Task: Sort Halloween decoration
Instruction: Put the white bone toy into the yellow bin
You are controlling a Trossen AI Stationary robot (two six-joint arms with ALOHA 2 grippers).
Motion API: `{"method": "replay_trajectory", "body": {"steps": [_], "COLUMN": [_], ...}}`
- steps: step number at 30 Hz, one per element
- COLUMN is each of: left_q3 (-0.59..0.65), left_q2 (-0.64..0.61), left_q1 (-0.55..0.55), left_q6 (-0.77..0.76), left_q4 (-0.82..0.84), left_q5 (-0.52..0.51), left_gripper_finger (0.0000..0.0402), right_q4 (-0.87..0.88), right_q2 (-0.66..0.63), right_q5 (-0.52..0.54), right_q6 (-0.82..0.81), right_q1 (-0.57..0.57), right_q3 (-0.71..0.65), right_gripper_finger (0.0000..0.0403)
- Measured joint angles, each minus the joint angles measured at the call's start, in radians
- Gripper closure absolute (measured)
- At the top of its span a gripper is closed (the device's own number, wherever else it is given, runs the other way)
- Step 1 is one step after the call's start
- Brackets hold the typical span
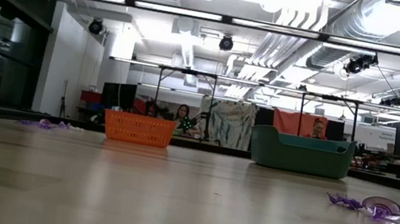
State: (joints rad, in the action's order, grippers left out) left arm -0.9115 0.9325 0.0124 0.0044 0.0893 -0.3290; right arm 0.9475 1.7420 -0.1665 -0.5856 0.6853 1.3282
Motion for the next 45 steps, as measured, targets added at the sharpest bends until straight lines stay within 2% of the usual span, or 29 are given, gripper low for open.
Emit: {"method": "replay_trajectory", "body": {"steps": [11,23,41,45], "left_q3": [0.0,0.0,0.0,0.0], "left_q2": [0.0,0.0,0.0,0.0], "left_q1": [0.0,0.0,0.0,0.0], "left_q6": [0.0,0.0,0.0,0.0], "left_q4": [0.053,0.074,0.08,0.081], "left_q5": [0.0,0.0,0.0,0.0], "left_gripper_finger": [0.0265,0.0265,0.0265,0.0265], "right_q4": [0.014,0.022,0.043,0.048], "right_q2": [0.088,0.201,0.239,0.27], "right_q5": [-0.029,-0.092,-0.07,-0.101], "right_q6": [0.037,0.001,-0.039,-0.04], "right_q1": [-0.008,-0.012,-0.018,-0.02], "right_q3": [0.0,0.0,-0.001,-0.001], "right_gripper_finger": [0.0233,0.0233,0.0233,0.0233]}}
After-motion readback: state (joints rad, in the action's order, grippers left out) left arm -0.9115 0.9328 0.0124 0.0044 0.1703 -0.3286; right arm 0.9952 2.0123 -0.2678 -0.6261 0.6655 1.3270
